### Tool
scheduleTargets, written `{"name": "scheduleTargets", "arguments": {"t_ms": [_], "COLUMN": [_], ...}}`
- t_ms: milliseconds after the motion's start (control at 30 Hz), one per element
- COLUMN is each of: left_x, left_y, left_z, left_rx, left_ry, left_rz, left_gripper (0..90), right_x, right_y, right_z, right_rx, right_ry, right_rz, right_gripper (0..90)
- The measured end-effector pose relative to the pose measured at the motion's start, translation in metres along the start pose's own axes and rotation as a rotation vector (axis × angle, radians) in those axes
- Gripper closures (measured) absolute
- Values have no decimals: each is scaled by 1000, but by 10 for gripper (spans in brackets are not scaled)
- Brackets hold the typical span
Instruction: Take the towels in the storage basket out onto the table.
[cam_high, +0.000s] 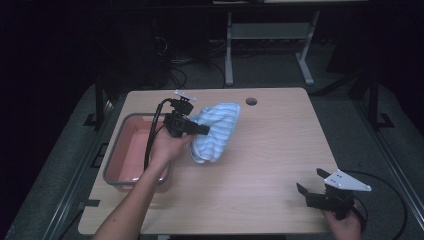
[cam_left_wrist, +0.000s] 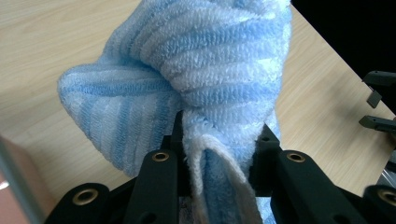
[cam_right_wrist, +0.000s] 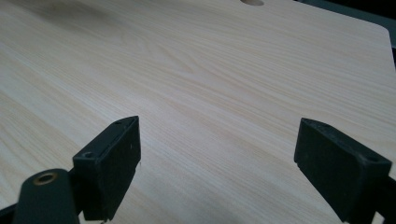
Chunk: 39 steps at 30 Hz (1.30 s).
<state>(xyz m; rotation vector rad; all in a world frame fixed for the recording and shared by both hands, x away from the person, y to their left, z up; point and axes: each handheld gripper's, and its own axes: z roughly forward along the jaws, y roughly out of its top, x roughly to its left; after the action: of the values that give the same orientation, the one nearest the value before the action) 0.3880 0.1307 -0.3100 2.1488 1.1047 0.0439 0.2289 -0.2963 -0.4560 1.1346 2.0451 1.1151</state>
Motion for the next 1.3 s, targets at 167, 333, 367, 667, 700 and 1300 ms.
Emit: {"name": "scheduleTargets", "arguments": {"t_ms": [167,333,367,667,700,1300], "left_x": [-7,-16,-16,-32,-33,-50], "left_y": [4,8,8,11,11,9], "left_z": [9,21,21,33,34,79], "left_rx": [10,21,21,35,36,86], "left_ry": [-7,-20,-20,-42,-43,-71], "left_rz": [4,20,20,47,48,40], "left_gripper": [693,693,693,692,692,692], "right_x": [0,0,0,0,1,5], "right_y": [0,0,0,0,0,3], "right_z": [0,-1,-1,-2,-3,2], "right_rx": [5,3,3,3,3,4], "right_ry": [-4,-8,-8,-10,-10,5], "right_rz": [-5,-10,-10,-11,-11,-20], "right_gripper": [142,142,142,142,142,142]}}
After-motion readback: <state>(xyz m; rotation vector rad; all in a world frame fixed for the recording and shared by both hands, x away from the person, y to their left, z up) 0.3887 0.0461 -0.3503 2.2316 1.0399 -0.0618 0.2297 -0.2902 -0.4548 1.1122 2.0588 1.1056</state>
